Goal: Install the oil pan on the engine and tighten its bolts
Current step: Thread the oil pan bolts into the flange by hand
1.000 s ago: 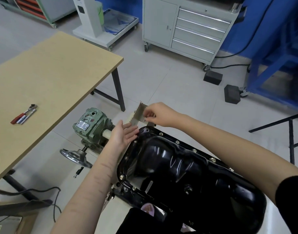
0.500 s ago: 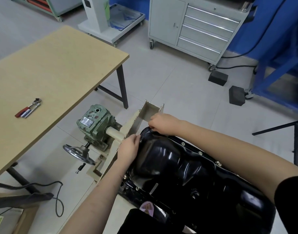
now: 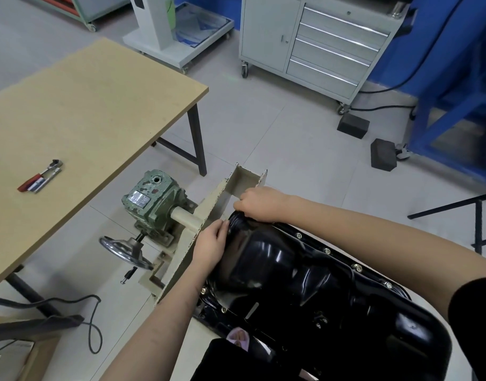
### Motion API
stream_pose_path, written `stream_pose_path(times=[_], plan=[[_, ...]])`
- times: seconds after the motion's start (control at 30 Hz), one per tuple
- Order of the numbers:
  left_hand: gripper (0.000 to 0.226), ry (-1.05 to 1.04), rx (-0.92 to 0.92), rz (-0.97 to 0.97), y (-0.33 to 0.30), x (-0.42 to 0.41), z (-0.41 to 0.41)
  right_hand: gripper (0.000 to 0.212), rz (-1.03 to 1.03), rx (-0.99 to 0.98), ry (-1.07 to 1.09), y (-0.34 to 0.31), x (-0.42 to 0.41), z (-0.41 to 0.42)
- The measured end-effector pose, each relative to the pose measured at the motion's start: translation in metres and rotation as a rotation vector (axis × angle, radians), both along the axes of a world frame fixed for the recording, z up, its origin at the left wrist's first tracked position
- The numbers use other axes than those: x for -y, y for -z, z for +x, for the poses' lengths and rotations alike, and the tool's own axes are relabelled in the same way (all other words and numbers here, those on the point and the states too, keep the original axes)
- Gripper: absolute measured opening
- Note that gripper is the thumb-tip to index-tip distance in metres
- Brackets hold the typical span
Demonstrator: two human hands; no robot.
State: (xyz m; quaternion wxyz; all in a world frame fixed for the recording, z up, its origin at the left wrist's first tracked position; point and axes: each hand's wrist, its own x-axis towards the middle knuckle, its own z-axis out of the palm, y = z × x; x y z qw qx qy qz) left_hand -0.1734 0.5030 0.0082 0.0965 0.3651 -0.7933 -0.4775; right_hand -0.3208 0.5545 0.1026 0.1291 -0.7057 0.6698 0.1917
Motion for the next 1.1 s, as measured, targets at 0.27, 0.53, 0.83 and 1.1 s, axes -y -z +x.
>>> stream_pose_path(times=[0.27, 0.53, 0.83, 1.1], plan=[[0.042, -0.024, -0.028, 0.006, 0.0028, 0.0001, 0.0005, 0.020, 0.005, -0.024, -0.020, -0.0006, -0.0018, -0.0014], [0.042, -0.030, -0.034, 0.020, 0.0012, -0.0011, 0.0009, 0.021, -0.009, -0.011, -0.091, -0.0023, -0.0030, -0.0031], [0.041, -0.035, -0.031, 0.012, 0.0013, -0.0011, 0.0013, 0.022, -0.006, -0.051, -0.123, -0.0021, -0.0022, -0.0003], [0.040, -0.037, -0.024, 0.017, 0.0016, -0.0007, 0.0010, 0.023, -0.011, -0.069, -0.123, -0.0024, -0.0035, 0.0005]])
